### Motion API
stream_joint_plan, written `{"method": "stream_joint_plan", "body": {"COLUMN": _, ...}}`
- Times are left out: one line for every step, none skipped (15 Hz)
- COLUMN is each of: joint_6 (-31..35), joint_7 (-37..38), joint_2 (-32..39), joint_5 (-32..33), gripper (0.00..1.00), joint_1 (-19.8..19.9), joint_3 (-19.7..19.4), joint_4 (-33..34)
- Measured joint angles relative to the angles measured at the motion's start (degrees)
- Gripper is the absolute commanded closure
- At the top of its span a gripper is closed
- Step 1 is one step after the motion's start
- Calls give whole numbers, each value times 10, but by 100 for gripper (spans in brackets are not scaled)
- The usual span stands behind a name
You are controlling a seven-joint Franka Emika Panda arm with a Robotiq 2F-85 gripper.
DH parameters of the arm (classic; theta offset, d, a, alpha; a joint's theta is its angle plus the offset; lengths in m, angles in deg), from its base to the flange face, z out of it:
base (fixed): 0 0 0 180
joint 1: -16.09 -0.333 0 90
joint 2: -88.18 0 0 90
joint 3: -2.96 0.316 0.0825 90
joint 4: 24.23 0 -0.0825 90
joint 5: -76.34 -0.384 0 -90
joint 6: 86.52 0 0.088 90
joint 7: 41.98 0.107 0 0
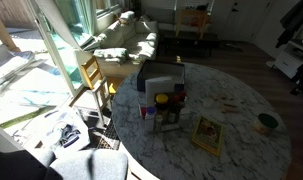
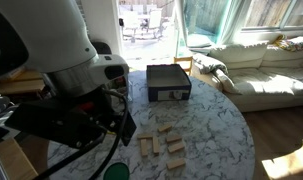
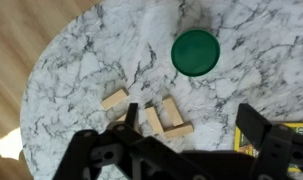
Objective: Put the green lid on the yellow tin
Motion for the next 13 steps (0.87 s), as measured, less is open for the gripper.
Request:
{"method": "stream_joint_plan", "body": {"joint_6": -14, "joint_7": 16, "joint_2": 0, "joint_5": 0, "gripper": 0, "joint_1": 0, "joint_3": 0, "joint_4": 6}}
{"method": "stream_joint_plan", "body": {"joint_6": -18, "joint_7": 24, "joint_2": 0, "joint_5": 0, "gripper": 0, "joint_1": 0, "joint_3": 0, "joint_4": 9}}
{"method": "stream_joint_plan", "body": {"joint_6": -19, "joint_7": 28, "joint_2": 1, "joint_5": 0, "gripper": 0, "joint_1": 0, "joint_3": 0, "joint_4": 9}}
{"method": "stream_joint_plan", "body": {"joint_6": -19, "joint_7": 30, "joint_2": 1, "joint_5": 0, "gripper": 0, "joint_1": 0, "joint_3": 0, "joint_4": 9}}
{"method": "stream_joint_plan", "body": {"joint_6": -19, "joint_7": 32, "joint_2": 1, "joint_5": 0, "gripper": 0, "joint_1": 0, "joint_3": 0, "joint_4": 9}}
{"method": "stream_joint_plan", "body": {"joint_6": -19, "joint_7": 32, "joint_2": 1, "joint_5": 0, "gripper": 0, "joint_1": 0, "joint_3": 0, "joint_4": 9}}
{"method": "stream_joint_plan", "body": {"joint_6": -19, "joint_7": 32, "joint_2": 1, "joint_5": 0, "gripper": 0, "joint_1": 0, "joint_3": 0, "joint_4": 9}}
{"method": "stream_joint_plan", "body": {"joint_6": -19, "joint_7": 33, "joint_2": 1, "joint_5": 0, "gripper": 0, "joint_1": 0, "joint_3": 0, "joint_4": 9}}
{"method": "stream_joint_plan", "body": {"joint_6": -19, "joint_7": 33, "joint_2": 1, "joint_5": 0, "gripper": 0, "joint_1": 0, "joint_3": 0, "joint_4": 9}}
{"method": "stream_joint_plan", "body": {"joint_6": -19, "joint_7": 33, "joint_2": 1, "joint_5": 0, "gripper": 0, "joint_1": 0, "joint_3": 0, "joint_4": 9}}
{"method": "stream_joint_plan", "body": {"joint_6": -19, "joint_7": 33, "joint_2": 1, "joint_5": 0, "gripper": 0, "joint_1": 0, "joint_3": 0, "joint_4": 9}}
{"method": "stream_joint_plan", "body": {"joint_6": -19, "joint_7": 33, "joint_2": 1, "joint_5": 0, "gripper": 0, "joint_1": 0, "joint_3": 0, "joint_4": 9}}
{"method": "stream_joint_plan", "body": {"joint_6": -19, "joint_7": 33, "joint_2": 1, "joint_5": 0, "gripper": 0, "joint_1": 0, "joint_3": 0, "joint_4": 9}}
